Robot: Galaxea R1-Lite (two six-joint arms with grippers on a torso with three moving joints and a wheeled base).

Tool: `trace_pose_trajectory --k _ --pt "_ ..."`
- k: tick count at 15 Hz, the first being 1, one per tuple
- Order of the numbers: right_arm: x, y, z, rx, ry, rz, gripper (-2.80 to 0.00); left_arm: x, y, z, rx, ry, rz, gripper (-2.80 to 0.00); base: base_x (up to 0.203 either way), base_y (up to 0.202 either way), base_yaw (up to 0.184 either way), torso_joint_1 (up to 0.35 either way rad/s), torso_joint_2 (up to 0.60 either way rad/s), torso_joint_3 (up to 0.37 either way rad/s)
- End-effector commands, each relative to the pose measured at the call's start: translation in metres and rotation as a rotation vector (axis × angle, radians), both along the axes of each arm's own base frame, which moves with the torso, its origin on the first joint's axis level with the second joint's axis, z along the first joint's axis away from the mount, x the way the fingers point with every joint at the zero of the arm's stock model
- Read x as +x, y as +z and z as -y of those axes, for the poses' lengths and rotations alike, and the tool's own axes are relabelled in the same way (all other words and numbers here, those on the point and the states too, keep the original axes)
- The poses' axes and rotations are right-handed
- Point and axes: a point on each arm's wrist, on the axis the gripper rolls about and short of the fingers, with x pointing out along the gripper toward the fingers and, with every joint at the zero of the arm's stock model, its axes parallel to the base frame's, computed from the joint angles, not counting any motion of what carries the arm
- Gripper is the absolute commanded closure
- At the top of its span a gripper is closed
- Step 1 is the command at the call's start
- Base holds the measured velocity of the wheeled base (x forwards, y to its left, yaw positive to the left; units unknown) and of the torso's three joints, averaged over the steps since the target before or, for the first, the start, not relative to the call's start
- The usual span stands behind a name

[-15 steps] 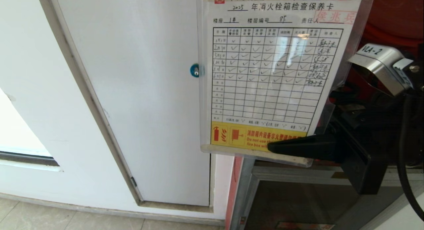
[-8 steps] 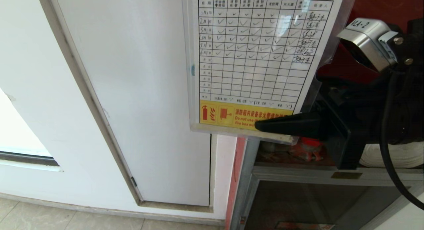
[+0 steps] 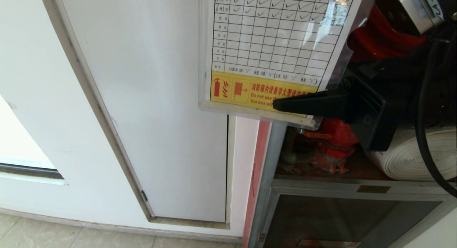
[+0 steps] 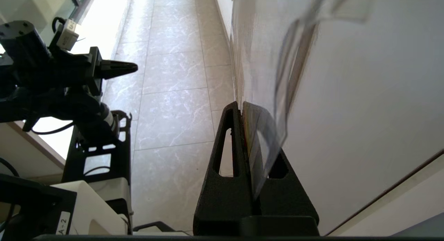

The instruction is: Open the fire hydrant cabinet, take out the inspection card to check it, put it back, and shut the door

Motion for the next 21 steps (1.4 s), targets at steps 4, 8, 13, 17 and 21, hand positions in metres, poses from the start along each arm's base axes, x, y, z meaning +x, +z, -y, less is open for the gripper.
trace_pose_trajectory --k 4,8,13,17,21 --pt "0.003 -0.014 -0.002 -0.033 0.007 -0.054 0.00 0.000 -0.001 0.000 0.000 0.000 -0.005 0.00 0.000 0.000 0.000 0.000 0.00 0.000" --pt "0.001 -0.044 -0.003 -0.087 0.018 -0.135 0.00 0.000 -0.001 0.000 0.000 0.000 -0.005 0.00 0.000 0.000 0.000 0.000 0.00 0.000" --pt "-0.004 -0.062 -0.003 -0.122 0.028 -0.184 0.00 0.000 -0.001 0.000 0.000 0.000 -0.005 0.00 0.000 0.000 0.000 0.000 0.00 0.000" --pt "-0.011 -0.066 -0.002 -0.128 0.040 -0.202 0.00 0.000 -0.001 0.000 0.000 0.000 -0.005 0.00 0.000 0.000 0.000 0.000 0.00 0.000" --pt "-0.017 -0.063 0.001 -0.118 0.039 -0.203 0.00 0.000 -0.001 0.000 0.000 0.000 -0.005 0.00 0.000 0.000 0.000 0.000 0.00 0.000"
